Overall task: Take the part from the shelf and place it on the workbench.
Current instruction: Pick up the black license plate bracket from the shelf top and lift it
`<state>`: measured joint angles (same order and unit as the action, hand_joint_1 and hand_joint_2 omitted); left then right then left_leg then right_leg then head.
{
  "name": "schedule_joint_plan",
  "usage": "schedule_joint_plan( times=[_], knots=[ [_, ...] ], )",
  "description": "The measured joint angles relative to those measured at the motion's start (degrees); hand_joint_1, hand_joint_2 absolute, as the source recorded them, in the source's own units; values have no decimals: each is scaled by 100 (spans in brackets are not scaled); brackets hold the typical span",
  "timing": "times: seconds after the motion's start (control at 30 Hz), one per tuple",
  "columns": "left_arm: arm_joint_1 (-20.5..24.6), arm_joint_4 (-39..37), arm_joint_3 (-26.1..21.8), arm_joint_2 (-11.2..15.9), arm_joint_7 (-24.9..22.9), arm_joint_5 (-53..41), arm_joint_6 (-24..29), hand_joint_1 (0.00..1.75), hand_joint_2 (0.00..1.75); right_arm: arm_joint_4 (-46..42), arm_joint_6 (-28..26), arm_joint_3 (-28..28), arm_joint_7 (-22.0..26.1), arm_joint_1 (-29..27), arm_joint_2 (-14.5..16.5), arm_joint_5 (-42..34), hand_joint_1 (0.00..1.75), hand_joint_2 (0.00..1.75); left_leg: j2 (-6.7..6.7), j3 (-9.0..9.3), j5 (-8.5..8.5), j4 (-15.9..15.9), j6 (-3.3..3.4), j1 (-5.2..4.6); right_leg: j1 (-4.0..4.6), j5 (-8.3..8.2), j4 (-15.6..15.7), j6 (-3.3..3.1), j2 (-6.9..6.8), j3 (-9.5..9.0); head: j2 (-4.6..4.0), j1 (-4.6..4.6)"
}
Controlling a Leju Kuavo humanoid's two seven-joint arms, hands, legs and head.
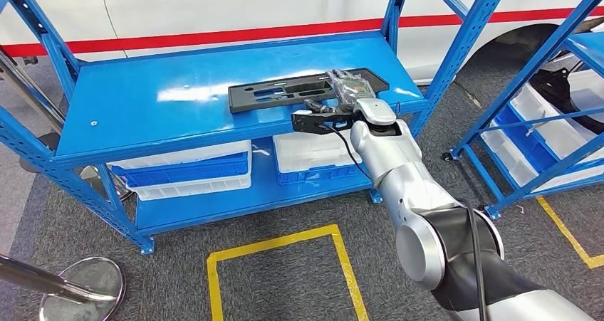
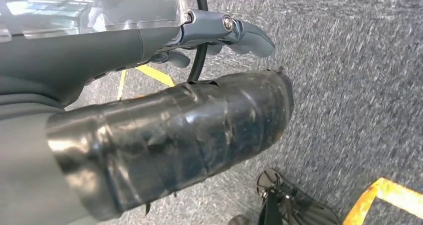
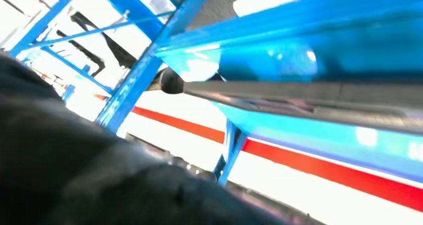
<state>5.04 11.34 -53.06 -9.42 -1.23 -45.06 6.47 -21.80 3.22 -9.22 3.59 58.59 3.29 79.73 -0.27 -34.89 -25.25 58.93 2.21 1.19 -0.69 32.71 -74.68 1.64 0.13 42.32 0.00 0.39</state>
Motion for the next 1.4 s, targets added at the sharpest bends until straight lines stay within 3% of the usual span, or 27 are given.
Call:
schedule_joint_plan(
  times=[0.03, 0.07, 0.1, 0.17, 0.2, 0.27, 0.37, 0.43, 0.5, 0.53, 0.57, 0.6, 0.63, 0.7, 0.77, 0.83, 0.9, 0.93, 1.03, 1.07, 1.1, 1.17, 1.2, 1.23, 1.3, 1.4],
  knots=[
    [-2, 0, -11, 3, -1, 0, 0, 0, 0, 7, 0, 0, -1, -8, -2, 0, 0, 0, -2, 6, -5, 1, -3, -2, -4, -79, -4, -4, 0, 26, 0, 0],
    [-3, 0, -20, 3, -1, -1, -1, 0, 0, 10, -1, 0, 0, -8, -3, 0, 0, 0, -5, 18, -12, 2, -10, -3, -5, -259, 214, -20, -1, -61, 0, 1],
    [-2, 0, -26, -1, -2, -1, -1, 0, 0, 10, -2, 0, 1, 0, -3, 0, 0, 0, -7, 34, -21, 2, -19, -6, 3, -498, 608, -52, 0, -240, 0, 1],
    [4, 0, -31, -15, -2, 0, -2, 0, 0, 10, -3, 0, 1, 28, -3, 0, 0, 0, -9, 53, -36, -2, -50, -16, 42, -781, 1321, -131, -1, -587, 0, 2],
    [7, 0, -32, -21, -2, -1, -2, 0, 0, 10, -3, 0, 1, 38, -3, 0, 0, 0, -9, 54, -39, -6, -73, -17, 65, -821, 1507, -164, -1, -675, 0, 2],
    [9, 0, -36, -25, -2, -1, -3, 0, 0, 11, -2, 0, 3, 46, -3, 0, 0, 0, -8, 59, -35, -30, -135, -10, 96, -807, 1589, -210, -1, -698, 0, 5],
    [10, 0, -38, -20, 1, -6, -4, 0, 0, 7, 6, 0, 14, 54, 4, 0, 0, 0, -3, 48, -109, 24, -214, -14, 50, -850, 1706, -280, -13, -770, 0, 3],
    [9, 0, -39, -13, 5, -13, -10, 0, 0, 8, 27, 0, 22, 65, 8, 0, 0, 0, 0, -129, -351, 429, -233, -7, 32, -868, 1755, -317, -28, -811, 0, 2],
    [3, 0, -40, -11, 5, -16, -22, 0, 0, 20, 60, -1, 51, 63, 13, 1, 0, 0, 0, -477, -667, 1143, -251, -3, 40, -856, 1751, -349, -28, -814, 0, 0],
    [0, 0, -40, -11, 5, -17, -28, 0, 0, 28, 74, -2, 70, 52, 18, 2, 0, 0, 0, -625, -733, 1415, -260, -1, 46, -842, 1739, -353, -25, -815, 0, 1],
    [-1, 0, -41, -11, 3, -23, -31, 0, 0, 36, 85, -6, 86, 42, 21, 2, 0, 0, 0, -690, -691, 1502, -265, -1, 49, -823, 1722, -353, -20, -816, 0, 1],
    [0, 0, -44, -8, -1, -32, -33, 0, 0, 41, 90, -14, 95, 36, 22, 2, 0, 0, 2, -642, -538, 1360, -265, -1, 49, -798, 1695, -344, -15, -821, 0, 1],
    [0, 0, -51, -3, -7, -39, -31, 0, 0, 43, 92, -27, 100, 37, 23, 2, 0, 0, 4, -492, -316, 1020, -259, -1, 46, -764, 1659, -329, -11, -827, 0, 1],
    [3, 0, -74, 9, -26, -43, -22, 0, 0, 44, 94, -67, 102, 49, 22, 3, 0, 0, 5, -171, -55, 339, -220, -8, 53, -692, 1567, -278, -5, -812, 0, 1],
    [7, 0, -101, 13, -49, -48, -9, 0, 0, 51, 99, -99, 107, 52, 21, 4, 0, 0, -3, -65, -57, 98, -164, -25, 68, -667, 1506, -210, 0, -782, 0, 8],
    [7, 0, -136, 10, -77, -63, -2, 0, 0, 61, 104, -128, 111, 46, 21, 3, 0, 0, -9, -35, -52, 57, -100, -29, 71, -686, 1475, -149, 7, -780, 0, 13],
    [6, 0, -167, 2, -97, -74, -2, 0, 0, 68, 107, -166, 113, 57, 21, 2, 0, 0, -7, 35, -47, 5, -36, -11, 57, -602, 1295, -88, 5, -707, 0, 16],
    [8, 0, -175, -2, -100, -76, -2, 0, 0, 70, 110, -181, 115, 67, 21, 2, 0, 0, -7, 63, -48, -14, -13, -1, 45, -485, 1073, -56, 1, -592, 0, 18],
    [15, 0, -181, 3, -98, -82, -4, 0, 0, 91, 145, -199, 124, 54, 21, 2, 0, 0, -13, 93, -82, -19, 23, -1, 5, -96, 131, 15, -6, -24, 0, 19],
    [12, 0, -184, 5, -98, -86, -8, 0, 0, 102, 157, -199, 131, 36, 21, 2, 0, 0, -16, 112, -102, -18, 22, -3, -1, -111, 16, 10, -6, 89, 0, 18],
    [7, 0, -188, 7, -98, -92, -13, 0, 0, 110, 164, -199, 142, 23, 21, 2, 0, 0, -19, 142, -126, -18, 15, -5, -4, -244, 111, -6, -7, 96, 0, 19],
    [-1, -1, -195, 0, -98, -103, -22, 0, 0, 119, 168, -201, 172, 20, 20, 2, 0, 0, -20, 231, -191, -23, -8, -6, 13, -734, 817, -73, -9, -169, 0, 19],
    [2, -1, -198, -8, -98, -110, -23, 0, 0, 120, 168, -204, 183, 26, 19, 2, 0, 0, -19, 273, -218, -33, -26, -5, 38, -886, 1152, -111, -9, -311, 0, 13],
    [10, -1, -202, -15, -98, -119, -22, 0, 0, 122, 168, -214, 190, 35, 19, 2, 0, 0, -18, 296, -241, -47, -54, 1, 70, -962, 1425, -158, -9, -426, 0, 14],
    [23, -2, -210, -25, -99, -133, -19, 0, 0, 127, 169, -250, 195, 42, 17, 1, 0, 0, -13, 343, -237, -60, -133, 2, 122, -926, 1610, -244, -13, -519, 0, 14],
    [23, -1, -219, -20, -104, -145, -11, 0, 0, 126, 168, -283, 200, 47, 16, -1, 0, 0, -2, 355, -293, 94, -222, -5, 79, -936, 1758, -347, -18, -721, 0, 17]
  ],
)
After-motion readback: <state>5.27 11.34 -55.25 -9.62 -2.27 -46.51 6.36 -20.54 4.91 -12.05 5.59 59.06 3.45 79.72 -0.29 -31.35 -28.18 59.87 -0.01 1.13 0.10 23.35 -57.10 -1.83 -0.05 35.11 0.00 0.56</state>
